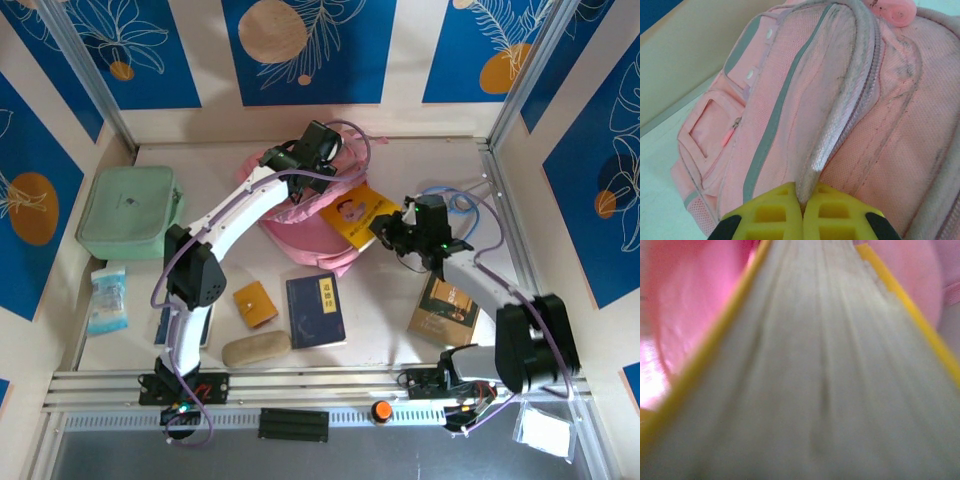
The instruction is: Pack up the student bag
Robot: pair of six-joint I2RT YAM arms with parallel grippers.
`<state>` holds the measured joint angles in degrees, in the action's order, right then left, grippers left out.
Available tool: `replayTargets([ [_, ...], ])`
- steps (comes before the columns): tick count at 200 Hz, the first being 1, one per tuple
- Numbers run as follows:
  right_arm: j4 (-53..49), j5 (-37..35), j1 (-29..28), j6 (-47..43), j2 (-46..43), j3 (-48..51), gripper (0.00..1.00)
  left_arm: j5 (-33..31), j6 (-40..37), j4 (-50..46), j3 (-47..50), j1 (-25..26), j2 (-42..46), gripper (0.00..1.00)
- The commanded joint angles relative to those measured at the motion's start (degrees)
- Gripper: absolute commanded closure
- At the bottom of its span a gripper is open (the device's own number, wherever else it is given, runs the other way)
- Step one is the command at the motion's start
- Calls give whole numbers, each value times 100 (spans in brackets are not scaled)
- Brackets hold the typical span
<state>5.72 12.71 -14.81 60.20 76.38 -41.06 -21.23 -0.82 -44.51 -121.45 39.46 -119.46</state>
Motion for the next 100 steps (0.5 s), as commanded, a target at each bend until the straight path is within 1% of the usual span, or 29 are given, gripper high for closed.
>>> replayTargets([
  [1,1273,154,-143,455,405,-646,100,163,153,704,-179,-26,613,100],
  [45,1498,-392,-558,681,1544,-1502,100,222,234,821,-187,-103,692,100],
  [64,1461,-636,-667,853,2074,-1852,100,284,299,828,-182,-138,696,100],
  [100,1764,-1136,-858,1201,3015,-2426,100,383,530,830,-198,-210,705,100],
])
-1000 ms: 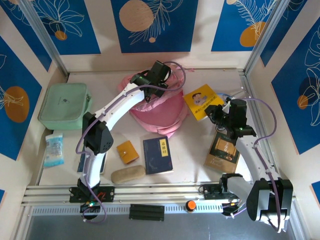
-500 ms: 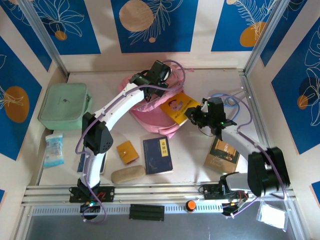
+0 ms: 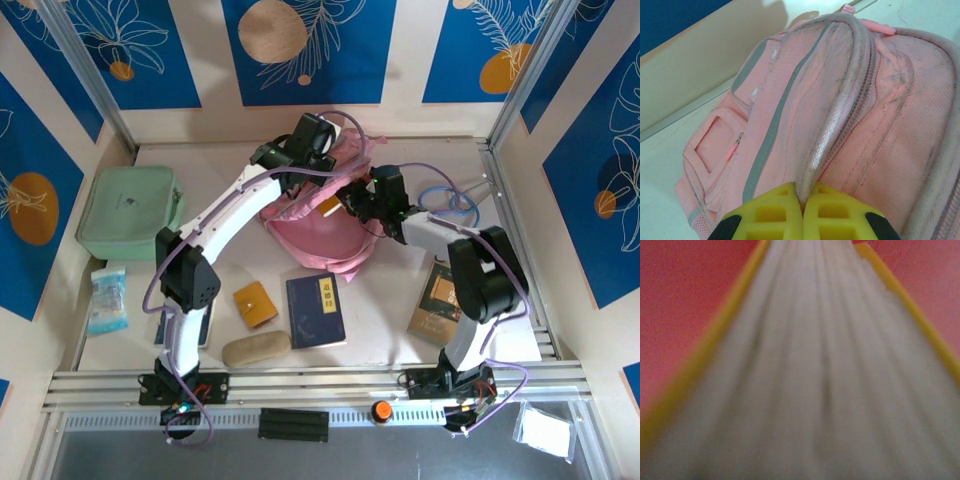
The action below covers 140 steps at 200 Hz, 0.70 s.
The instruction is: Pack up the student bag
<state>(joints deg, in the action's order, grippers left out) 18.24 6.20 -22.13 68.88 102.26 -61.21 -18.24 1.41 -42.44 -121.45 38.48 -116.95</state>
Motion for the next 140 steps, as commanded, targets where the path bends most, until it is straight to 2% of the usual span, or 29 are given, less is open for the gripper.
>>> replayTargets([
  [1,522,-499,-130,353,453,-423,100,88,316,622,-196,-117,449,100],
  [24,518,-801,-241,740,907,-698,100,288,512,594,-195,-195,443,100],
  [50,267,-1103,-368,723,1227,-1136,100,410,535,558,-195,-218,420,100],
  [65,91,-988,-395,834,1466,-1427,95,442,544,535,-195,-238,414,100],
  [92,-683,57,-310,1349,1801,-2010,74,470,601,482,-195,-292,409,100],
  [121,-885,105,-301,1560,1292,-1562,42,462,670,458,-195,-388,346,100],
  [140,-1074,139,-266,1508,784,-1176,36,459,744,400,-180,-479,267,100],
])
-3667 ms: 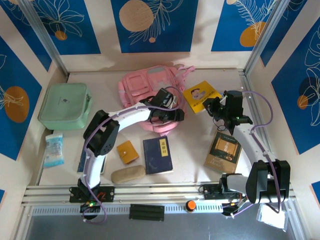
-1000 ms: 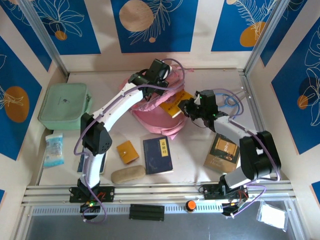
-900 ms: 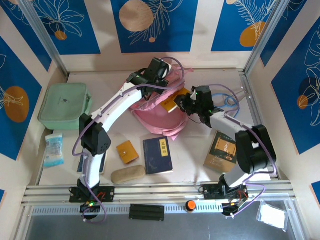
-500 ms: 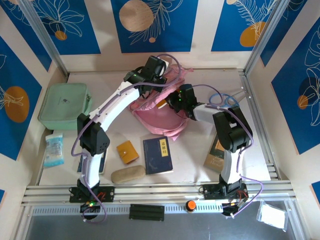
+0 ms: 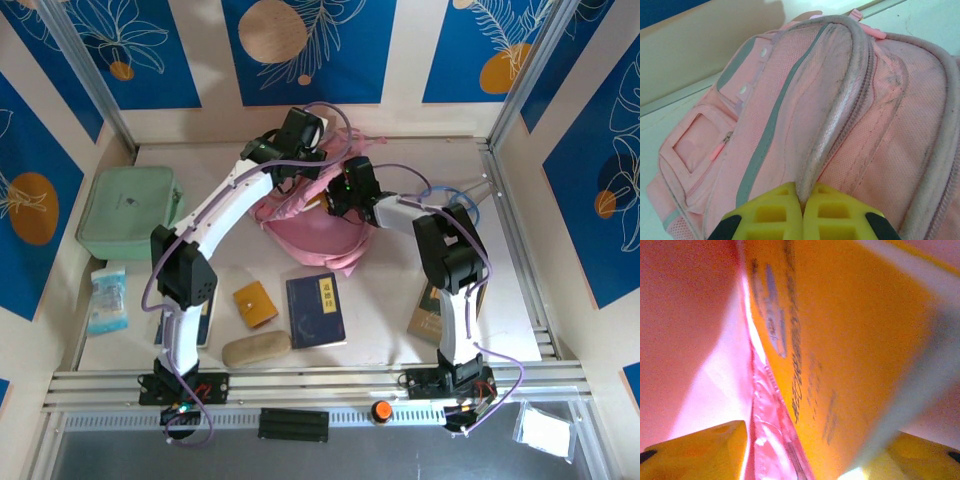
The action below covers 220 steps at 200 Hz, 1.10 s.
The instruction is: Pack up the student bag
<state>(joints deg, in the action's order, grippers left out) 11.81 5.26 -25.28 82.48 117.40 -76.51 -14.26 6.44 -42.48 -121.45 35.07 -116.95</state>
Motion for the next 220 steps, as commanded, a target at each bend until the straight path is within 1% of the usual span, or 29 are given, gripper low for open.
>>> replayTargets([
  [1,-437,236,49,138,-760,377,36,63,243,406,-183,-144,259,100],
  [28,-525,416,115,-120,-1557,1118,36,-36,283,354,-54,-275,158,100],
  [51,-663,542,168,-610,-2251,1763,38,-83,333,439,296,-434,160,100],
  [68,-1191,248,164,-1196,-2778,2140,38,-125,407,552,694,-563,213,100],
  [75,-1445,72,157,-1504,-2972,2254,38,-265,527,574,829,-595,222,100],
  [83,-1781,-267,118,-1898,-3212,2372,38,-308,658,566,942,-617,211,100],
  [92,-2183,-668,54,-2341,-3412,2449,38,-188,722,549,1003,-624,183,100],
  [101,-2522,-994,2,-2775,-3580,2503,37,-16,779,547,1067,-625,168,90],
  [117,-3104,-1456,-105,-3427,-3807,2540,33,277,918,569,1260,-624,216,65],
  [121,-3212,-1529,-144,-3584,-3856,2544,32,346,948,587,1324,-624,243,57],
  [129,-3386,-1645,-213,-3908,-3968,2576,29,487,1028,621,1477,-629,329,45],
  [142,-3609,-1794,-371,-4360,-4110,2631,26,684,1214,751,1794,-646,558,31],
  [155,-3768,-1814,-587,-4805,-4154,2660,21,877,1431,1015,2238,-700,885,21],
  [169,-3982,-1921,-897,-5064,-4088,2633,17,1005,1672,1370,2779,-791,1288,12],
  [191,-4171,-2070,-1370,-5137,-3843,2550,11,1125,1893,1811,3530,-968,1865,2],
  [199,-4228,-2111,-1522,-5112,-3703,2496,9,1104,1911,1899,3735,-1030,2039,0],
  [220,-4385,-2216,-1927,-5114,-3294,2308,8,990,1875,1864,4067,-1169,2343,0],
])
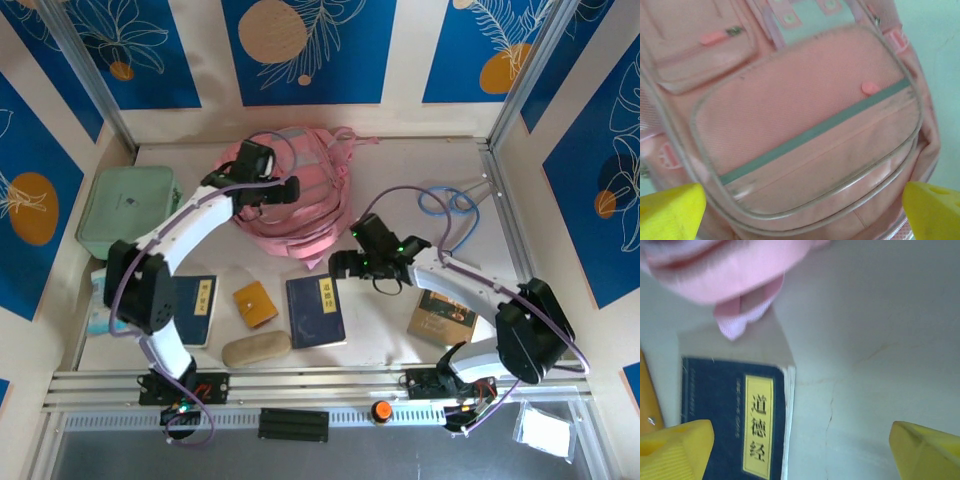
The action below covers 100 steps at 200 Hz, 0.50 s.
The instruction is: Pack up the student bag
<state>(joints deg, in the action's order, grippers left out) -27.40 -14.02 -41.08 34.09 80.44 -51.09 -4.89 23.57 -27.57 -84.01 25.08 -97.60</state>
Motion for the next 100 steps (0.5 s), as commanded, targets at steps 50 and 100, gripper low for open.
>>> replayTargets([
  [50,-991,-1112,-1191,-332,1251,-788,11,-117,25,229,715,-431,836,0],
  [100,-1166,-1181,-1226,-267,1616,-836,12,-106,-10,290,833,-574,954,0],
])
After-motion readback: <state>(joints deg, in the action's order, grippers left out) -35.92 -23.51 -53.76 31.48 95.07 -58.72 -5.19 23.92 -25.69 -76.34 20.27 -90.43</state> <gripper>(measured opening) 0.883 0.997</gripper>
